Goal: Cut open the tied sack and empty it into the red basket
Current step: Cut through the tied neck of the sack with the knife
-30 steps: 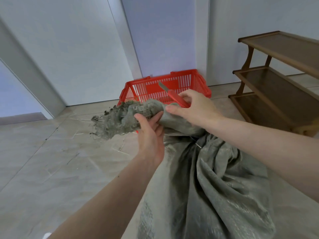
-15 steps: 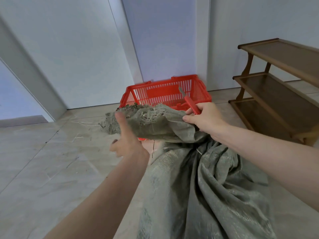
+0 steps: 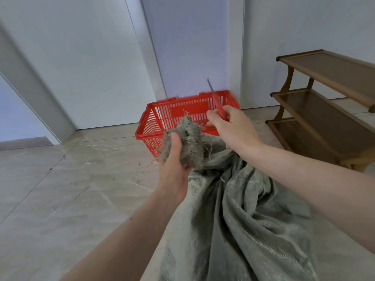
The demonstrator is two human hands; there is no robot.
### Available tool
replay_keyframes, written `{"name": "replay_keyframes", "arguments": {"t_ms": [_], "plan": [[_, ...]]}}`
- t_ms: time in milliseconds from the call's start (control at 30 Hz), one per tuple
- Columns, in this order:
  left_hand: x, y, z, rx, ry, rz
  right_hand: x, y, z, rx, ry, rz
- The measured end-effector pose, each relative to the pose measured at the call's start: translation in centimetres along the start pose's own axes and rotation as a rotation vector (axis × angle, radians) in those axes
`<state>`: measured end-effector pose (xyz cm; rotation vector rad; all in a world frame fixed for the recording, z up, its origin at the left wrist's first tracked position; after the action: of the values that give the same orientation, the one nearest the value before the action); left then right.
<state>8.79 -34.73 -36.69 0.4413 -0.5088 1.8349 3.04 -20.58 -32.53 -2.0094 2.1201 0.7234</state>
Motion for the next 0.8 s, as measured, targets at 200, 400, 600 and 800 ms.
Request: {"name": "replay_keyframes", "arguments": {"t_ms": [200,400,600,800], "plan": [[0.4,-0.7,-1.3,-0.095,-0.116,-0.147,0.9,-0.8,0.3,0.013,-0.057,-0.207],[-0.8,1.6,-1.3,-0.132,-0.03,0.018,0.9,-0.7,1.4,-0.045,-0.158,-0.152],[-0.5,2.3,-0.2,-0.207,-0.121,0.027,1.5,-1.8,2.8,-0.098,-0.23,-0.245],[-0.8,2.8,-0.7,-0.134,0.057,-0.004,1.1,-1.5,2.3,-0.132,-0.131,-0.185]]}}
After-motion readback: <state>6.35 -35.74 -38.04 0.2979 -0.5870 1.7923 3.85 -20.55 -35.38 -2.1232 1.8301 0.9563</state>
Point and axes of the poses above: each hand's wrist, its own y-axis towards the middle knuckle, its own x-axis out of the palm, z = x × y, the point moved 1 cm from there along y, towards the middle knuckle, and after that the axes turned 3 degrees about -y, right-handed, at the moved point
